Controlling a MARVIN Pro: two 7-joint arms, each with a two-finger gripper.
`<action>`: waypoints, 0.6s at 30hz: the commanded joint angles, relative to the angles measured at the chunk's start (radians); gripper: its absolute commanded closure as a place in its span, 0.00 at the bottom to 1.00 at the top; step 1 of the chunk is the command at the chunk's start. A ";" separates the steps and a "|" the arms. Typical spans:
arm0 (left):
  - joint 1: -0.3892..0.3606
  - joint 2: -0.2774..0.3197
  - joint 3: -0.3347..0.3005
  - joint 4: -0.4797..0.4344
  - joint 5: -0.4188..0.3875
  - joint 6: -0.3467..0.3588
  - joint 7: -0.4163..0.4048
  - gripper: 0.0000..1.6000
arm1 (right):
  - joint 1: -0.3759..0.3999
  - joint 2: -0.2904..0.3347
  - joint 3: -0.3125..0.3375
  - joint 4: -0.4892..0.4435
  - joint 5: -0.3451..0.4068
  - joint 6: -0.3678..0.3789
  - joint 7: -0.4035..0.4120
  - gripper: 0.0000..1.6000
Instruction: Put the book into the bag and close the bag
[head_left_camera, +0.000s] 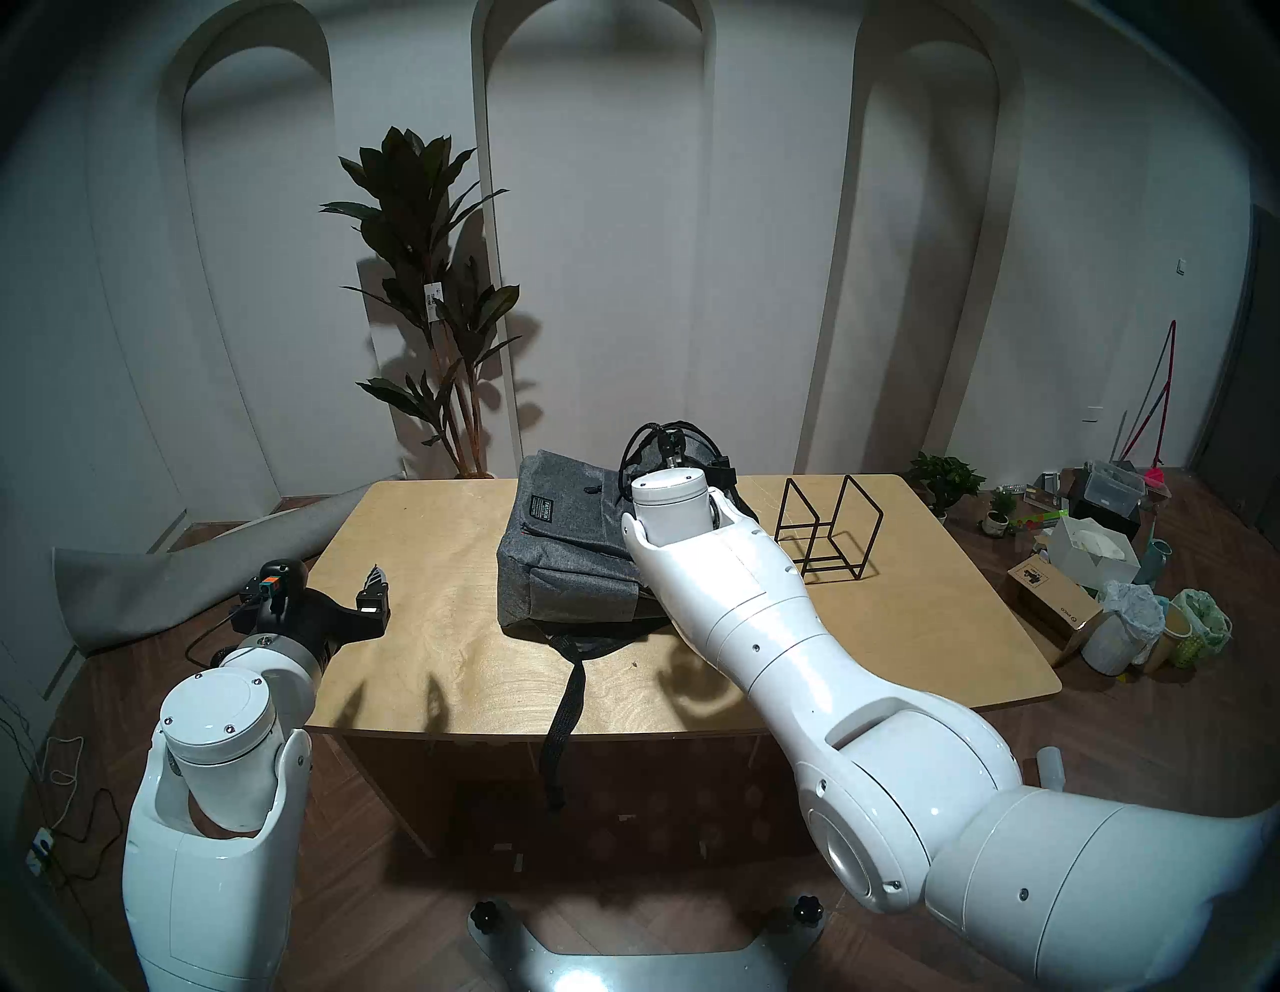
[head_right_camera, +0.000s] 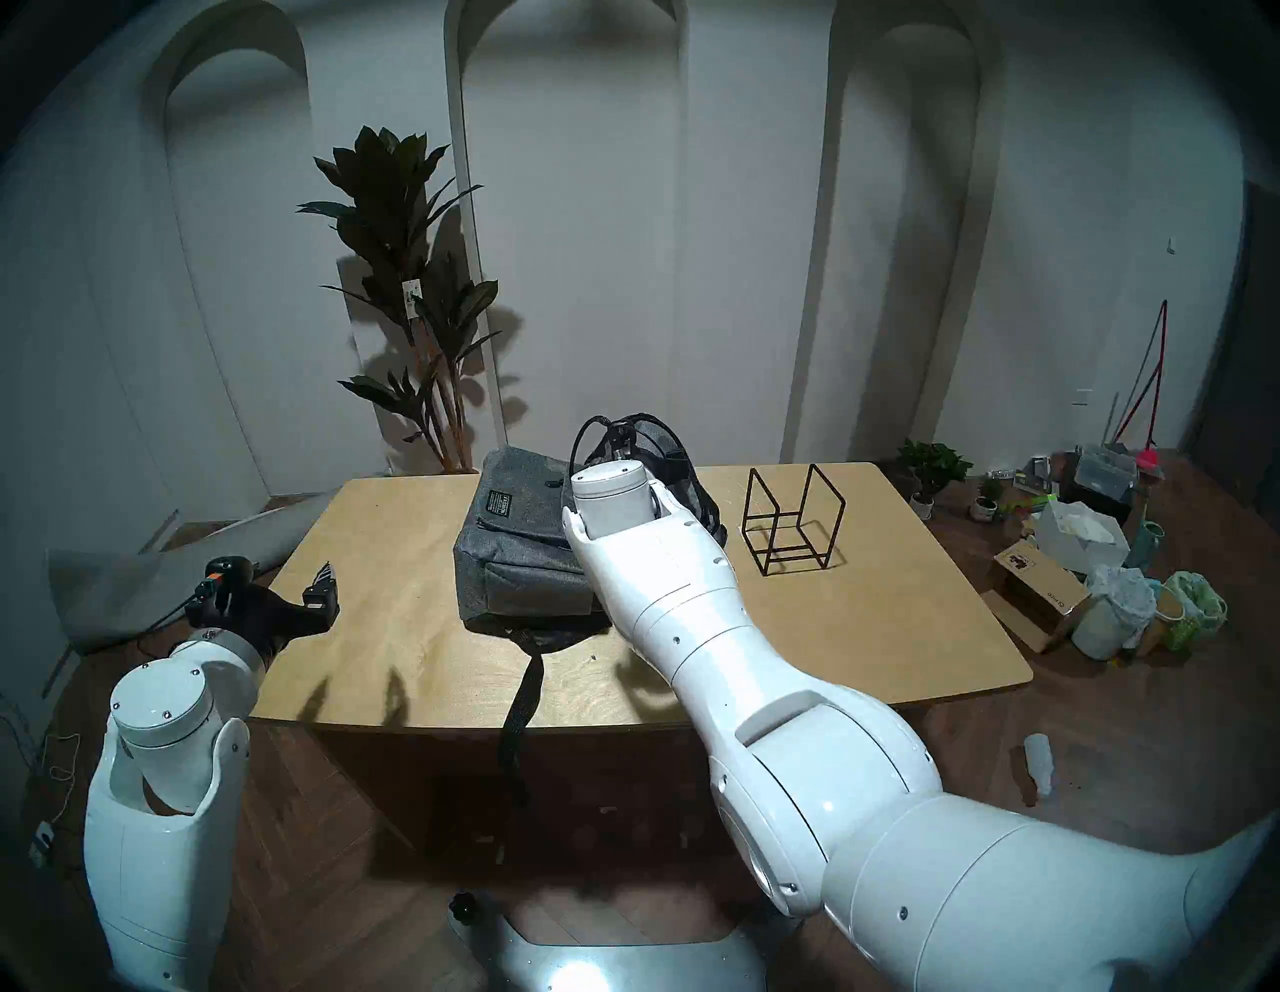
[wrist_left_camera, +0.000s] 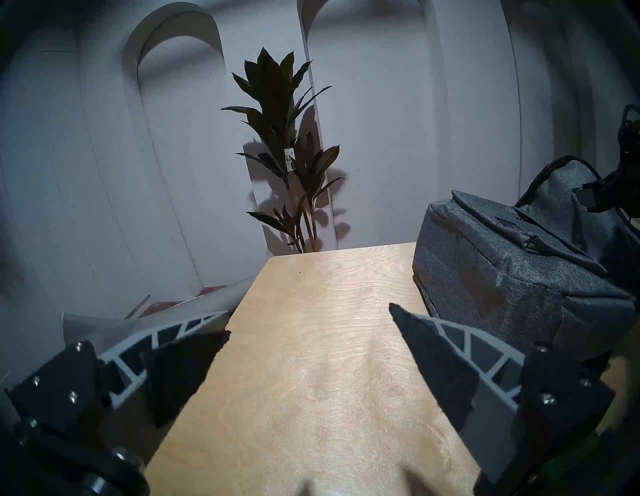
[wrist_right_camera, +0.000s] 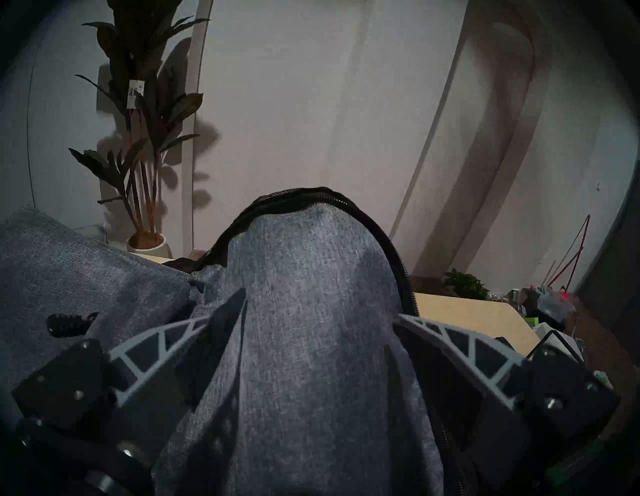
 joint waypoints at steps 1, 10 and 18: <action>-0.019 0.003 0.008 -0.007 0.000 -0.003 -0.001 0.00 | 0.107 -0.016 0.025 0.055 0.006 0.002 0.016 0.00; -0.030 0.003 0.021 0.003 0.000 -0.002 0.003 0.00 | 0.189 0.006 0.059 0.164 0.022 0.015 0.037 0.00; -0.042 0.006 0.031 0.015 -0.001 -0.003 0.005 0.00 | 0.257 0.034 0.084 0.250 0.032 0.015 0.055 0.00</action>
